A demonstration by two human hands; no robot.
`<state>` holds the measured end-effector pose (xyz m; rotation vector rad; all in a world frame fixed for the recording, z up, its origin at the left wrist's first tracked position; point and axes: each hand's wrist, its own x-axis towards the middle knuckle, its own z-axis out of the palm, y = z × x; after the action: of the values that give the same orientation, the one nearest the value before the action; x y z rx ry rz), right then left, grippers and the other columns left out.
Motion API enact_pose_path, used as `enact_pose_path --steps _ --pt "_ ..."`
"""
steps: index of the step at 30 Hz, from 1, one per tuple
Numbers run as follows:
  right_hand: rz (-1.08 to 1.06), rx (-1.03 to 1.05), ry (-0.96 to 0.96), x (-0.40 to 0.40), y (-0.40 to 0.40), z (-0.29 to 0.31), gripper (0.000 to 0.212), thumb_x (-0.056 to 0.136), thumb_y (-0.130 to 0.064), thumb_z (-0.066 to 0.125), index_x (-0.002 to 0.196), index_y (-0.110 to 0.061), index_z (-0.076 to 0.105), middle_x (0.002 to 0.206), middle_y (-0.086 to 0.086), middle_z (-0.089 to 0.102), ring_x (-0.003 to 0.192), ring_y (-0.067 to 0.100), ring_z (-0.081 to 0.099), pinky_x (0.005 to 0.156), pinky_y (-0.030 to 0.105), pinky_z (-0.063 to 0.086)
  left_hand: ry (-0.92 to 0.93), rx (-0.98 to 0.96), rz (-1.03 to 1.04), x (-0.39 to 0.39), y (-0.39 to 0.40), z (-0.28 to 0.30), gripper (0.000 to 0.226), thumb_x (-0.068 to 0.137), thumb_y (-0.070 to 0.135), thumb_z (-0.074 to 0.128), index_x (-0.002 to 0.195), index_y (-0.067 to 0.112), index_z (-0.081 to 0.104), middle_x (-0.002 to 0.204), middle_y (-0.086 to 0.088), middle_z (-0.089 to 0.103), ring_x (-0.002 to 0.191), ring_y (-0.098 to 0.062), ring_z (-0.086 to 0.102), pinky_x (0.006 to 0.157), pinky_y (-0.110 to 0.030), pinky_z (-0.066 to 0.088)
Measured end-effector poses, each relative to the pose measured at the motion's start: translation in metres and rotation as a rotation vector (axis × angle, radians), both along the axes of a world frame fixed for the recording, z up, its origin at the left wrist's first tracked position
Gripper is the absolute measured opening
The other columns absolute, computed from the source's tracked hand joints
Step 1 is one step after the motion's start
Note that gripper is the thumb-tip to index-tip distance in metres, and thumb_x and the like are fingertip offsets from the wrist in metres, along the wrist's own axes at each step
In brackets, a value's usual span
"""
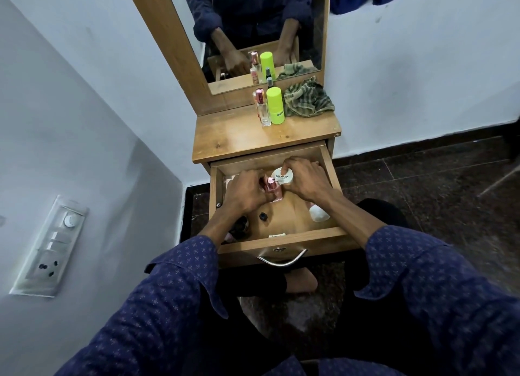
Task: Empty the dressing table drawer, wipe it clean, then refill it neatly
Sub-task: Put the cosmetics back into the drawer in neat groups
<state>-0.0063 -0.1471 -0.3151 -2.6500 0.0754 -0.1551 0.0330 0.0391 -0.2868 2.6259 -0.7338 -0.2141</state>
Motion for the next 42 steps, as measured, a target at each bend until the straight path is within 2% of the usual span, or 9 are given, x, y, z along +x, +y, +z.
enact_pose_path --steps 8,12,15,18,22,28,31,36,42 --pt "0.018 0.048 -0.046 -0.002 -0.002 0.002 0.031 0.079 -0.033 0.088 0.098 -0.024 0.067 0.115 -0.004 0.069 0.103 0.022 0.067 0.075 0.033 0.045 -0.014 0.003 0.006 0.0 0.005 0.0 0.037 0.078 0.038 0.089 0.106 0.019 0.075 0.101 0.004 0.076 0.086 -0.016 0.069 0.077 -0.04 0.059" --pt "-0.004 0.052 -0.137 -0.007 -0.002 0.011 0.008 0.089 -0.032 0.075 0.091 -0.027 0.068 0.107 -0.007 0.07 0.093 0.018 0.069 0.078 0.036 0.056 -0.026 0.015 -0.036 0.003 0.009 0.008 0.034 0.078 0.039 0.089 0.104 0.024 0.074 0.099 0.009 0.075 0.088 -0.012 0.07 0.071 -0.032 0.052" --pt "-0.036 0.084 -0.187 -0.01 -0.003 0.024 0.01 0.093 -0.034 0.07 0.088 -0.026 0.071 0.097 -0.009 0.072 0.084 0.012 0.068 0.075 0.038 0.059 -0.047 -0.024 -0.062 0.009 0.013 0.019 0.038 0.078 0.061 0.082 0.096 0.029 0.074 0.089 0.015 0.074 0.079 -0.001 0.067 0.068 -0.03 0.054" --pt "-0.044 0.114 -0.25 -0.006 -0.006 0.045 0.014 0.094 -0.038 0.072 0.088 -0.025 0.072 0.09 -0.009 0.073 0.077 0.009 0.067 0.069 0.034 0.059 -0.097 -0.103 -0.009 0.02 0.015 0.036 0.051 0.087 0.079 0.061 0.087 0.028 0.073 0.075 0.015 0.072 0.066 0.0 0.067 0.061 -0.026 0.054" --pt "-0.046 0.15 -0.384 0.008 -0.014 0.083 0.015 0.097 -0.037 0.07 0.09 -0.023 0.073 0.085 -0.01 0.071 0.074 0.006 0.064 0.062 0.023 0.047 -0.26 -0.235 0.068 0.044 0.01 0.059 0.056 0.104 0.066 0.044 0.078 0.023 0.069 0.071 0.008 0.069 0.066 -0.01 0.063 0.062 -0.037 0.05" --pt "-0.025 0.101 -0.493 0.056 -0.034 0.134 0.01 0.097 -0.029 0.071 0.099 -0.02 0.074 0.088 -0.005 0.072 0.079 0.009 0.065 0.069 0.028 0.055 -0.365 -0.308 0.086 0.091 -0.002 0.083 0.01 0.099 0.031 0.063 0.107 0.025 0.064 0.097 0.009 0.071 0.084 -0.013 0.065 0.074 -0.039 0.056" --pt "-0.009 0.025 -0.469 0.086 -0.047 0.154 0.009 0.096 -0.025 0.065 0.101 -0.024 0.073 0.095 -0.005 0.071 0.085 0.013 0.063 0.072 0.037 0.056 -0.435 -0.273 0.036 0.109 -0.012 0.091 0.024 0.099 0.022 0.063 0.123 0.023 0.062 0.11 0.004 0.069 0.096 -0.015 0.064 0.075 -0.039 0.053" --pt "0.1 -0.169 -0.276 0.121 -0.06 0.164 0.033 0.096 -0.017 0.059 0.124 -0.031 0.07 0.123 -0.001 0.066 0.105 0.026 0.065 0.081 0.044 0.055 -0.484 -0.16 -0.04 0.126 -0.028 0.096 0.039 0.106 0.016 0.055 0.145 0.021 0.06 0.129 -0.005 0.064 0.104 -0.026 0.067 0.07 -0.034 0.047" --pt "0.191 -0.294 -0.196 0.141 -0.062 0.166 0.039 0.097 -0.02 0.068 0.135 -0.032 0.068 0.133 0.0 0.067 0.122 0.028 0.061 0.09 0.043 0.051 -0.482 -0.099 -0.044 0.13 -0.038 0.098 0.051 0.099 0.003 0.058 0.143 0.026 0.063 0.118 -0.002 0.063 0.098 -0.027 0.065 0.068 -0.04 0.052"
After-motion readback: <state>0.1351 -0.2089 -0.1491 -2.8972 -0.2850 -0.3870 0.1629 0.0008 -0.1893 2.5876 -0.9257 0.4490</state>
